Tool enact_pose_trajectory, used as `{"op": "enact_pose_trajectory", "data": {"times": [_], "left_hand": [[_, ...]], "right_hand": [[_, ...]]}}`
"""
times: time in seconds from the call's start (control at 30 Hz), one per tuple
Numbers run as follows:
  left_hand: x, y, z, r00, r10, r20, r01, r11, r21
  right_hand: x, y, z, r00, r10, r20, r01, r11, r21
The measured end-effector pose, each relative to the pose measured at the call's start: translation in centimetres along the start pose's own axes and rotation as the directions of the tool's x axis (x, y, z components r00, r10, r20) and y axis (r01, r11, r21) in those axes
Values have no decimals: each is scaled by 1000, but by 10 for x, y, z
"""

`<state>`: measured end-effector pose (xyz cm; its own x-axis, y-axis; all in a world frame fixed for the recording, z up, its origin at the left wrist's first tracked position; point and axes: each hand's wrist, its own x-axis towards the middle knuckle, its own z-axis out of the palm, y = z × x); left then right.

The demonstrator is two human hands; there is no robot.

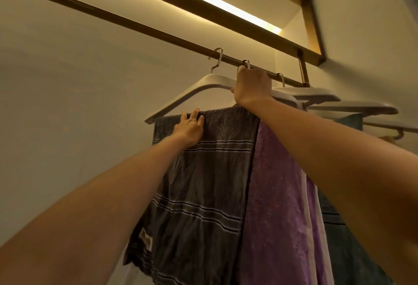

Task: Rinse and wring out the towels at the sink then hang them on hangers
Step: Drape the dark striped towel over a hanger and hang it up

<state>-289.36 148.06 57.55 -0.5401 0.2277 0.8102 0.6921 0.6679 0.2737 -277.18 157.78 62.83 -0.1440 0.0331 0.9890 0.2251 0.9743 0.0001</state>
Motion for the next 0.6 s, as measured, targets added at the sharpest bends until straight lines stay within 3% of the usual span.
{"op": "enact_pose_trajectory", "data": {"times": [0.1,0.2,0.4,0.6], "left_hand": [[5,-5,12,1000,-18,19,20,990,-142],[3,-15,26,1000,0,14,2,987,-163],[-2,-14,30,982,-21,-186,-27,967,-254],[-7,-16,20,982,-35,-187,-8,974,-227]], "right_hand": [[0,0,4,1000,-19,-13,18,999,-36],[-10,-1,6,998,-43,-40,41,998,-42],[-18,-9,-5,997,-37,-72,37,999,-10],[-21,-10,-7,998,-1,-67,3,1000,18]]}}
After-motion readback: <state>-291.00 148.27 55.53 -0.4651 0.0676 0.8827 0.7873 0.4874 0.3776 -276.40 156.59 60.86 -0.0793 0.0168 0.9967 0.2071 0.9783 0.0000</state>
